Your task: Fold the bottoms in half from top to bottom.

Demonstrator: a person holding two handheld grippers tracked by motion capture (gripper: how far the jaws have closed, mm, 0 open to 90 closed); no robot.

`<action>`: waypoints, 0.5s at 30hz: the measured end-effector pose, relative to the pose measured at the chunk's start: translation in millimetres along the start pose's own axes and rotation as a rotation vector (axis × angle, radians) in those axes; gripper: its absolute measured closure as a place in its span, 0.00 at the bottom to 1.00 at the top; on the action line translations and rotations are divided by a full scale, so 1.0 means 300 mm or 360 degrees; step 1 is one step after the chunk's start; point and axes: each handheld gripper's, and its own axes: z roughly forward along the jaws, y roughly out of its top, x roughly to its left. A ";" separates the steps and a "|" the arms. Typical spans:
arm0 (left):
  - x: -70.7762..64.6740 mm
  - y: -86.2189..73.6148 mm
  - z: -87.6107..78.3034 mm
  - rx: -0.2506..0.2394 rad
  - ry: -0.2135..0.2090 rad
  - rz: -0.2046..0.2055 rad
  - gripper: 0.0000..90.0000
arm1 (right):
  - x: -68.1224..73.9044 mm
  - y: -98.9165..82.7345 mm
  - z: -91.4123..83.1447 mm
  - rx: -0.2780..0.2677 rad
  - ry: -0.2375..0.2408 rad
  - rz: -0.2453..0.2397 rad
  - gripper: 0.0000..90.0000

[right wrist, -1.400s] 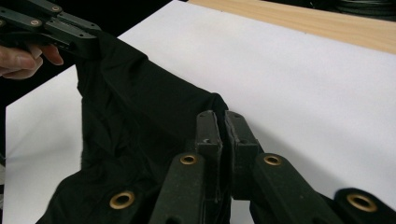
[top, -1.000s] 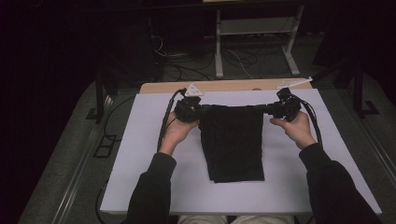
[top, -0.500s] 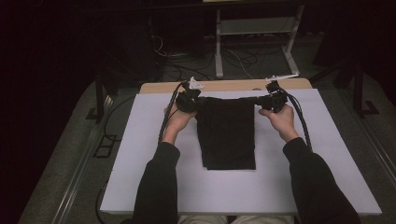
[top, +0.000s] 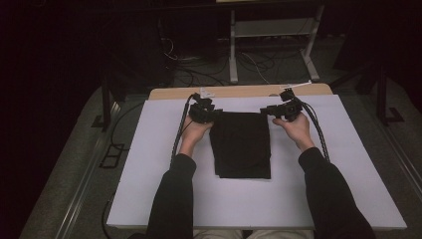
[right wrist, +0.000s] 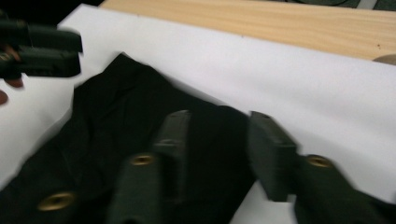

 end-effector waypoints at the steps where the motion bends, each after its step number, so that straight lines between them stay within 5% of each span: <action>1: 0.008 -0.010 0.000 -0.0009 0.0000 -0.0048 0.52 | -0.003 -0.004 -0.004 -0.0004 -0.0001 0.0000 0.51; 5: 0.039 -0.055 0.001 -0.0014 -0.0020 -0.0199 0.25 | -0.009 -0.024 -0.029 -0.0020 -0.0001 -0.0007 0.33; 11: 0.054 -0.093 -0.003 -0.0020 -0.0149 -0.0306 0.00 | -0.004 -0.054 -0.054 -0.0024 -0.0008 -0.0043 0.09; 15: 0.045 -0.104 -0.028 -0.0029 -0.0187 -0.0278 0.00 | 0.009 -0.077 -0.069 -0.0014 0.0011 -0.0079 0.00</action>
